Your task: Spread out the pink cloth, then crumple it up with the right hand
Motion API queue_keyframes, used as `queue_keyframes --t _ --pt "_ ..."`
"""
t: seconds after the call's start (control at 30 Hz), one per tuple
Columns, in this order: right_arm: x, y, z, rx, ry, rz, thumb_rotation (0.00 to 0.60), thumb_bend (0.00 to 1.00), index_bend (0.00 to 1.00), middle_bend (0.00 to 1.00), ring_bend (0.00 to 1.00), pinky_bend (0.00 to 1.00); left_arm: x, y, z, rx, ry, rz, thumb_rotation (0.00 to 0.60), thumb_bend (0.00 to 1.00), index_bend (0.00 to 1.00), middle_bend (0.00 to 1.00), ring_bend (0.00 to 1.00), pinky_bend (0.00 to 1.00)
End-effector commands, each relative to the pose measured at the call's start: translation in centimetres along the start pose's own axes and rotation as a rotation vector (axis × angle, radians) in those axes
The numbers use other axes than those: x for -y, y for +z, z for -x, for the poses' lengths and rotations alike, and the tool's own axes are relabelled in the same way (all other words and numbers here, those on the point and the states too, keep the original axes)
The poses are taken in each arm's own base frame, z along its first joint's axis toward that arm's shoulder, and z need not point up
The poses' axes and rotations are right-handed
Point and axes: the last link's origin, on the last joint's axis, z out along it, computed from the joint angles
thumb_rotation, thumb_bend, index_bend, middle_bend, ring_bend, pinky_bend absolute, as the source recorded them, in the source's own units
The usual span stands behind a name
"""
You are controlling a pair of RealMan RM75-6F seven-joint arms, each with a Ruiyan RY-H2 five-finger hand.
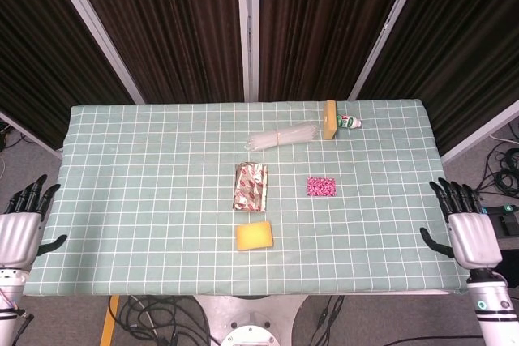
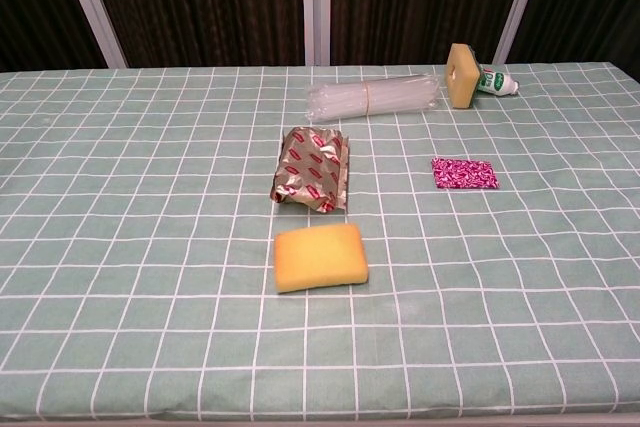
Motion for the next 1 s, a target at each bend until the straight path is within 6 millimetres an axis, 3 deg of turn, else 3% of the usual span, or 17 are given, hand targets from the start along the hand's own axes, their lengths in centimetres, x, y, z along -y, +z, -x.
queue_keyframes --t 0.03,0.23,0.37,0.47,0.63,0.77,1.0 --pt "2.0 3.5 0.8 0.084 0.002 -0.065 0.439 0.31 0.14 0.01 0.00 0.00 0.0 -0.2 0.0 -0.003 -0.004 0.000 0.600 0.06 0.17 0.10 0.10 0.17" --pt "5.6 9.4 3.5 0.221 0.059 -0.136 0.365 0.48 0.21 0.00 0.00 0.00 0.3 -0.8 0.2 -0.006 -0.020 -0.017 0.600 0.06 0.17 0.10 0.10 0.17" --pt "7.6 12.3 6.0 0.312 0.062 -0.161 0.272 0.53 0.23 0.00 0.00 0.00 0.4 -0.9 0.3 -0.004 -0.023 -0.023 0.600 0.06 0.17 0.10 0.10 0.17" --pt "8.7 13.6 7.5 0.355 0.042 -0.174 0.225 0.54 0.24 0.00 0.00 0.00 0.5 -0.9 0.3 -0.001 -0.023 -0.026 0.600 0.06 0.17 0.10 0.10 0.17" --pt "10.4 15.3 9.6 0.403 0.036 -0.189 0.221 0.54 0.24 0.00 0.00 0.00 0.6 -1.0 0.6 0.010 -0.027 -0.036 0.600 0.06 0.17 0.10 0.10 0.17" --pt "12.0 16.5 11.0 0.427 0.035 -0.204 0.185 0.54 0.24 0.00 0.00 0.00 0.7 -1.2 0.7 0.018 -0.028 -0.042 0.600 0.06 0.17 0.10 0.10 0.17" --pt "13.0 17.8 12.8 0.461 0.005 -0.210 0.181 0.53 0.24 0.00 0.00 0.00 0.9 -1.4 0.8 0.027 -0.031 -0.052 0.600 0.06 0.17 0.10 0.10 0.17"
